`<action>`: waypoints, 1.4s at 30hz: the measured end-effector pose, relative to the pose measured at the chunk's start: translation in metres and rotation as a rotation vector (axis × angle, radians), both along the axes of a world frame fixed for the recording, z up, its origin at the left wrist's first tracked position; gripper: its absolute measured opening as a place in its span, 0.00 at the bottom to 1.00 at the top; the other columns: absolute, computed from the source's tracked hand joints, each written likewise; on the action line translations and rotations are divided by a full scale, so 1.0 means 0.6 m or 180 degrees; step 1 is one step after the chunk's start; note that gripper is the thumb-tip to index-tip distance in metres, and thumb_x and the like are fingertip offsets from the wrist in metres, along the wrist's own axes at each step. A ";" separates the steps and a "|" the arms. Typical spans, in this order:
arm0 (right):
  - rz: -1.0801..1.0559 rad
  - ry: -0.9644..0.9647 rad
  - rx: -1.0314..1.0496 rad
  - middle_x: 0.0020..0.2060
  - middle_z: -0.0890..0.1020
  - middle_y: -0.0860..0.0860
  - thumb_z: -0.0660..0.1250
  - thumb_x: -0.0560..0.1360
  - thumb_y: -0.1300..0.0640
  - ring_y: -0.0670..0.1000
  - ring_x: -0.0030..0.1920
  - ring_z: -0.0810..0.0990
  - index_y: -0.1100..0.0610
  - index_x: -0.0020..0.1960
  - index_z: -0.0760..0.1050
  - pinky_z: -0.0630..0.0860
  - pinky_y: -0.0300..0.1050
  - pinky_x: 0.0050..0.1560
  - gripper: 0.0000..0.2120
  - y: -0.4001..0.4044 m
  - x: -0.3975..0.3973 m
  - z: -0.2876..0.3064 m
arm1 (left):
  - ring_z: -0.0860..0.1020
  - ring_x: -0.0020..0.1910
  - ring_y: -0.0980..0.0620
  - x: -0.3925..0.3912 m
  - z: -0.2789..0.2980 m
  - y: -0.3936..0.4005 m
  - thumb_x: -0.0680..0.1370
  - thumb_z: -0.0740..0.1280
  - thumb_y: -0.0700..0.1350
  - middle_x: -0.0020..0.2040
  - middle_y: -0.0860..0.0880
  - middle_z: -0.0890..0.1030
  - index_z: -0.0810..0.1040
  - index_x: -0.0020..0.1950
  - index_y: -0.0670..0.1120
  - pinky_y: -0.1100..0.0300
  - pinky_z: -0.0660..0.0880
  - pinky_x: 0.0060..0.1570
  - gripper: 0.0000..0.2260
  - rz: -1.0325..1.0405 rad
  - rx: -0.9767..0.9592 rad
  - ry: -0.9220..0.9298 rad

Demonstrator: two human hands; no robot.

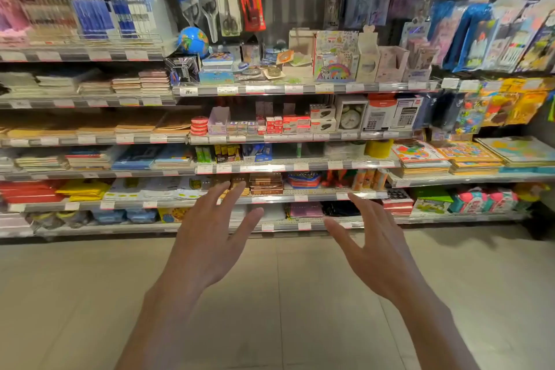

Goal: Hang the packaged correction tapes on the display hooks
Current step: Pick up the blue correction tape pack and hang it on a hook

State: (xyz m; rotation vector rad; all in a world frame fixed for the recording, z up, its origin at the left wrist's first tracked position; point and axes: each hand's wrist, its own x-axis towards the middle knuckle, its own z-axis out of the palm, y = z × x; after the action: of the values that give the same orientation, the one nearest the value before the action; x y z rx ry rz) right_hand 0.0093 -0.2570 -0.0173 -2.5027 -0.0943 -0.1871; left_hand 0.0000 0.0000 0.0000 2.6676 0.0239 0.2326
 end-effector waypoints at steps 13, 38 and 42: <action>0.0090 0.0142 -0.0118 0.76 0.61 0.45 0.56 0.74 0.30 0.48 0.76 0.58 0.44 0.78 0.54 0.58 0.49 0.73 0.36 0.038 0.195 -0.031 | 0.53 0.80 0.55 0.190 -0.033 0.041 0.74 0.45 0.72 0.81 0.59 0.54 0.53 0.80 0.62 0.48 0.59 0.76 0.36 0.0084 -0.0095 0.0128; -0.0218 -0.0056 -0.0195 0.73 0.67 0.45 0.50 0.71 0.25 0.47 0.73 0.64 0.47 0.78 0.59 0.64 0.50 0.73 0.41 0.098 0.840 -0.029 | 0.58 0.78 0.56 0.861 -0.023 0.113 0.76 0.49 0.71 0.79 0.58 0.59 0.57 0.79 0.61 0.54 0.61 0.75 0.33 -0.0193 -0.0184 -0.0157; -0.0091 0.0037 -0.0138 0.75 0.64 0.46 0.50 0.71 0.25 0.47 0.75 0.62 0.47 0.78 0.57 0.62 0.50 0.75 0.42 0.074 0.975 -0.022 | 0.61 0.77 0.55 0.978 -0.016 0.083 0.77 0.52 0.69 0.79 0.57 0.60 0.58 0.79 0.59 0.53 0.62 0.75 0.32 -0.0086 -0.0166 -0.0166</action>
State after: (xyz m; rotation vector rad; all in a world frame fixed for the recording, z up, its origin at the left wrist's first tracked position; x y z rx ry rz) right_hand 0.5945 -0.2128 -0.0307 -2.5491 -0.0582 -0.1840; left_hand 0.5868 0.0501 -0.0097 2.6071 -0.0223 0.2889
